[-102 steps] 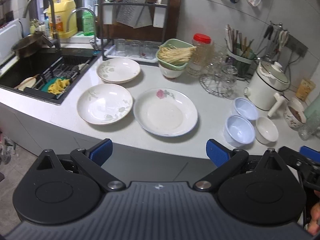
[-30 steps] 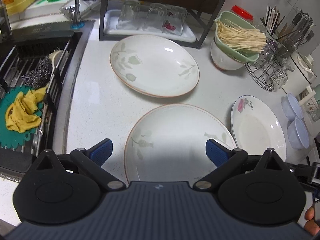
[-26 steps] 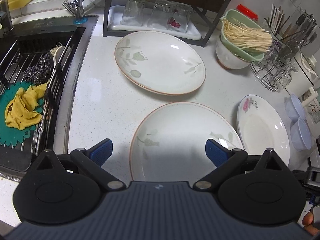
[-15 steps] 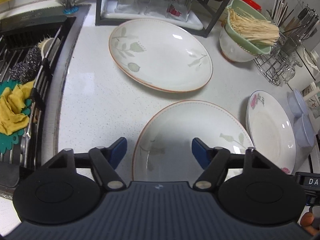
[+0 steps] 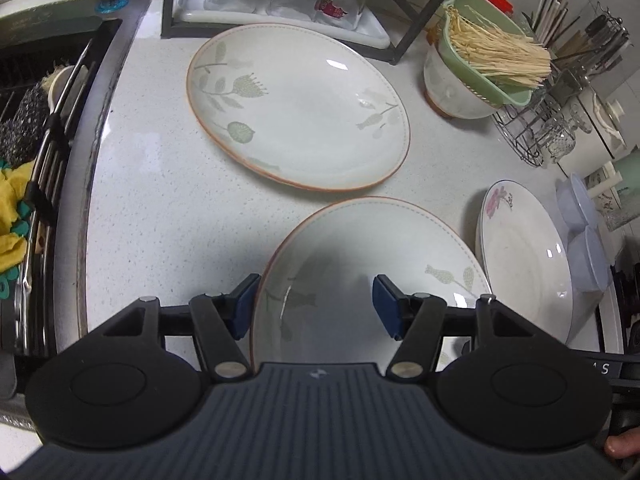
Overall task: Organize plates and bowls
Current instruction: 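Close the left gripper on the leaf plate rim while the right gripper grips its rim too, then lift the leaf plate with both grippers and lower it onto the rose plate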
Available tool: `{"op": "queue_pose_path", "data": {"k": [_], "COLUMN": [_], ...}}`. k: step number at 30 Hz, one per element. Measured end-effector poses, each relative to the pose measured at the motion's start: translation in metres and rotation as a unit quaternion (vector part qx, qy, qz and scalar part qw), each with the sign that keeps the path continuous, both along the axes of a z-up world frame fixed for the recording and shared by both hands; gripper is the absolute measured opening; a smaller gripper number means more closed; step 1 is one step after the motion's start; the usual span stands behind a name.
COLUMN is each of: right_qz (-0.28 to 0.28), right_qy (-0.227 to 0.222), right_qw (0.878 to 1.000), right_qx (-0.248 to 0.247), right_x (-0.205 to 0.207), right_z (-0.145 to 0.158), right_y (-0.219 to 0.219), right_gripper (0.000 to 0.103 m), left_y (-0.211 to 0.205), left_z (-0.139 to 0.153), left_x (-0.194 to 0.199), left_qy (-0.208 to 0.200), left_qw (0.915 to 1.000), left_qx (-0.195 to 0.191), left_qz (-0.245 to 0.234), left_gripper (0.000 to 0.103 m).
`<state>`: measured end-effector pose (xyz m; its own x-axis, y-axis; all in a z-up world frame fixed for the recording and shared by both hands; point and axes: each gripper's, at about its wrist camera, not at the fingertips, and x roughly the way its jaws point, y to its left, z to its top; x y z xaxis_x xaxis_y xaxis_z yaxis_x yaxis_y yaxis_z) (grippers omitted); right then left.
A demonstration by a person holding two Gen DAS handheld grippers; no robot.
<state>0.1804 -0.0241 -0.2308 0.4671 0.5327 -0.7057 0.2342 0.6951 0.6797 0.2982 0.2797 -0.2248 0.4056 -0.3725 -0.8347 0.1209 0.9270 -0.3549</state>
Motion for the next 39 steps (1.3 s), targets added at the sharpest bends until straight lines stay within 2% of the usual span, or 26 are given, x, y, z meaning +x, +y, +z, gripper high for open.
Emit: {"op": "queue_pose_path", "data": {"k": [5, 11, 16, 20, 28, 39], "right_qz": [0.008, 0.014, -0.002, -0.018, 0.004, 0.011], "right_qy": [-0.003, -0.009, -0.021, -0.025, -0.021, -0.002], "right_qw": [1.000, 1.000, 1.000, 0.999, 1.000, 1.000], "right_qx": [0.006, 0.016, 0.019, 0.023, 0.015, -0.014], "right_x": [-0.001, 0.000, -0.004, -0.003, 0.013, 0.033], "right_z": [0.007, 0.030, 0.050, 0.056, 0.054, 0.032], "right_y": [-0.004, -0.018, -0.039, -0.064, -0.106, -0.145], "right_gripper": [0.018, 0.018, 0.018, 0.018, 0.018, 0.018], "left_y": [-0.005, -0.014, -0.042, -0.066, -0.108, -0.164], "left_z": [0.010, 0.038, 0.067, 0.078, 0.072, 0.052], "left_x": [0.004, 0.008, 0.017, 0.025, 0.040, 0.062], "left_qy": [0.004, 0.018, 0.011, 0.014, 0.032, 0.053], "left_qw": [0.9999, 0.9994, 0.9988, 0.9986, 0.9986, 0.9955], "left_qx": [0.000, -0.001, 0.003, -0.004, -0.012, 0.018], "left_qz": [-0.017, -0.029, -0.048, -0.051, -0.040, -0.077], "left_gripper": [0.066, 0.066, 0.066, 0.066, 0.066, 0.066]}}
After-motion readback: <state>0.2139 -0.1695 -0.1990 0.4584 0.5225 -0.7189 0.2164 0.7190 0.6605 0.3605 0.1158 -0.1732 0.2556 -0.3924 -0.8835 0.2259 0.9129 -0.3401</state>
